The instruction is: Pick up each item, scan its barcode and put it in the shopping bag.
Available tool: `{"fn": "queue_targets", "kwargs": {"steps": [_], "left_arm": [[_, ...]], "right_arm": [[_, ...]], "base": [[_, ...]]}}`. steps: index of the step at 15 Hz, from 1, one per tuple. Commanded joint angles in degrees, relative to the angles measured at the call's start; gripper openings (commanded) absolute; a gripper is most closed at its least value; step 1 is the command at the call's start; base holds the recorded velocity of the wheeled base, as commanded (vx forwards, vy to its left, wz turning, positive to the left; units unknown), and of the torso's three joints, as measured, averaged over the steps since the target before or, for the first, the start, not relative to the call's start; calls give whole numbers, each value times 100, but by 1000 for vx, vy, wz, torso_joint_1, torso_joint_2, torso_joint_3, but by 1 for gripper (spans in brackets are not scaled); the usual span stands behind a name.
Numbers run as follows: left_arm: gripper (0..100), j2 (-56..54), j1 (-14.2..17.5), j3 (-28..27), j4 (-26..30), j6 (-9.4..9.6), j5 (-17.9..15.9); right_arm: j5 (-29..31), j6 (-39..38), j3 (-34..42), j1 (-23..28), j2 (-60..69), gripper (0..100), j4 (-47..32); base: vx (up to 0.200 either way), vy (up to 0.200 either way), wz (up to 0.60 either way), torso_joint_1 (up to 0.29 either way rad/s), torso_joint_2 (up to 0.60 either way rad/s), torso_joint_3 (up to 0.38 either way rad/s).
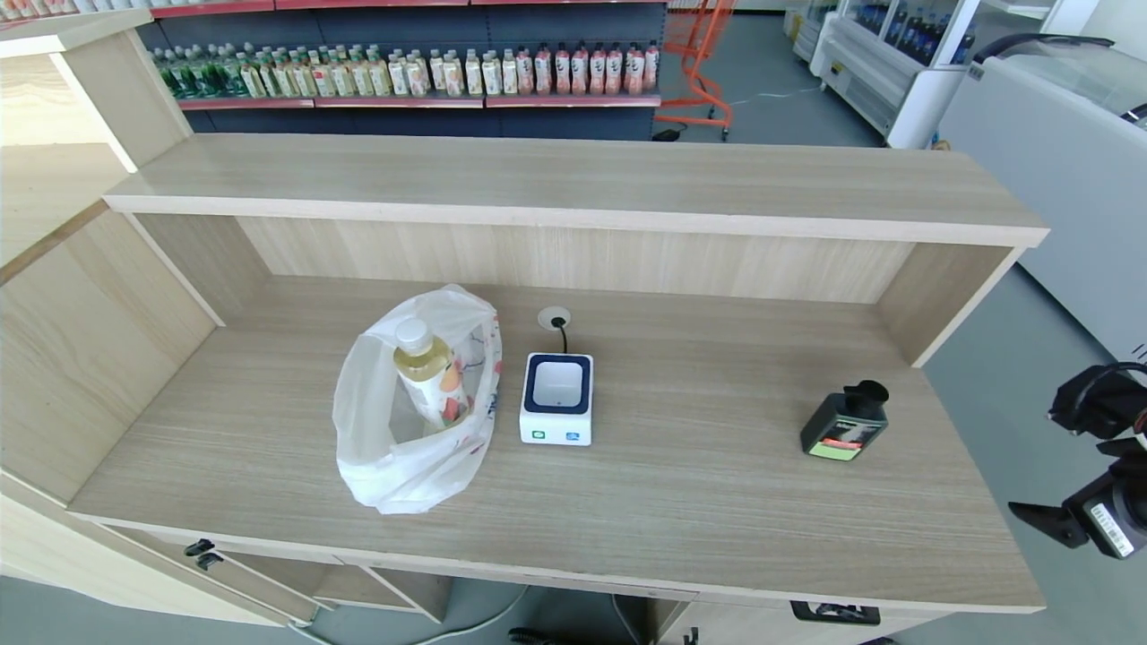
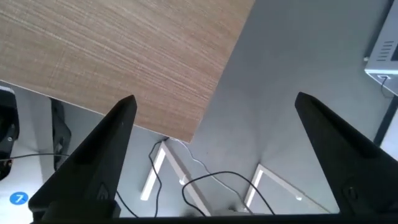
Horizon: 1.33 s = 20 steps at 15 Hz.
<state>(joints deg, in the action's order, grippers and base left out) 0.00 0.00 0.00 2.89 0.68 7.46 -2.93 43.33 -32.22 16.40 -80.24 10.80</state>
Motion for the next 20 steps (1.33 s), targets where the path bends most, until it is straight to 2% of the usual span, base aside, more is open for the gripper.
{"fn": "queue_targets", "kwargs": {"steps": [1, 5, 15, 20], "left_arm": [[100, 0, 0, 0, 1, 2, 1], [100, 0, 0, 0, 1, 2, 1], [100, 0, 0, 0, 1, 2, 1], [100, 0, 0, 0, 1, 2, 1]], "right_arm": [[-15, -17, -118, -277, -607, 100, 203], [-490, -26, -223, -506, -1442, 100, 1064], [-1052, -26, -1085, -1314, -2839, 100, 1706], [-1184, -17, -1340, -1490, -3147, 100, 1891]], "base": [[0, 0, 0, 0, 0, 0], [0, 0, 0, 0, 0, 0], [0, 0, 0, 0, 0, 0], [0, 0, 0, 0, 0, 0]]}}
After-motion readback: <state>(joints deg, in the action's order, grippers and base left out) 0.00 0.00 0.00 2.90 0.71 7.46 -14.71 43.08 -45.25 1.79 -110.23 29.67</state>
